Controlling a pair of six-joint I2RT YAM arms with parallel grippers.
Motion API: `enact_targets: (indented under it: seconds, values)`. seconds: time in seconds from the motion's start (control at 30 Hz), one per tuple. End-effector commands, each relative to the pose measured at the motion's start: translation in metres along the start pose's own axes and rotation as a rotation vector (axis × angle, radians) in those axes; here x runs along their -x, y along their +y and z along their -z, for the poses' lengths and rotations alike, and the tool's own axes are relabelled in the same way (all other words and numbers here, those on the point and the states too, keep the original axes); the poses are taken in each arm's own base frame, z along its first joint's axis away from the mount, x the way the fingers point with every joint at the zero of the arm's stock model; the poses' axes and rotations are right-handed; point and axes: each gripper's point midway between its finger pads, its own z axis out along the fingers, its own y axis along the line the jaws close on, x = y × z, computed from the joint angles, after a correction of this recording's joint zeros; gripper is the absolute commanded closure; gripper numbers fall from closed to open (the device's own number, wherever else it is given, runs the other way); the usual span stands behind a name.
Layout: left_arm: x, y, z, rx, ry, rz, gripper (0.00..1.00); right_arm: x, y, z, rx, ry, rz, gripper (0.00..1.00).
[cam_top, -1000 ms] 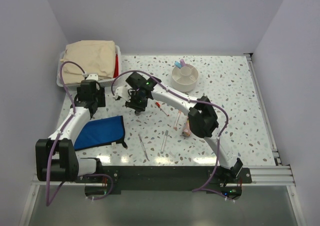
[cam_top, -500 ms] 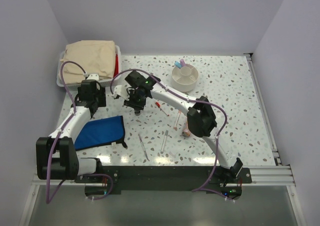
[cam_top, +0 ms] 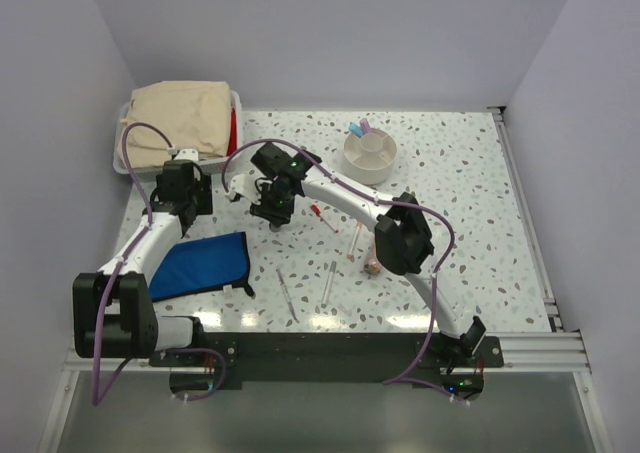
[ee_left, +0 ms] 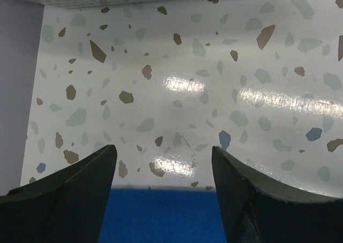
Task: Sort the stationery into containers
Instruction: Place the stationery in the storage box.
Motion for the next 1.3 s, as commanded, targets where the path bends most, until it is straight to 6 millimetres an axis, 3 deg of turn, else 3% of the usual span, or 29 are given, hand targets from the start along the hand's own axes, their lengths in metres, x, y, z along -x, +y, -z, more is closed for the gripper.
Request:
enact_targets:
  seconds: [0.0, 0.33, 0.97, 1.27]
  values:
    - [0.014, -0.001, -0.003, -0.007, -0.051, 0.014, 0.23, 0.005, 0.0, 0.003, 0.015, -0.025, 0.0, 1.0]
    - [0.015, -0.004, -0.004, -0.017, -0.046, 0.011, 0.23, 0.028, -0.02, 0.016, -0.052, -0.1, 0.023, 1.0]
    - [0.015, -0.005, -0.005, -0.022, -0.043, 0.007, 0.23, 0.016, -0.019, -0.001, -0.031, -0.09, -0.001, 1.0]
    - [0.013, -0.005, -0.007, -0.021, -0.036, 0.0, 0.23, -0.001, -0.005, -0.003, 0.026, -0.034, -0.002, 1.0]
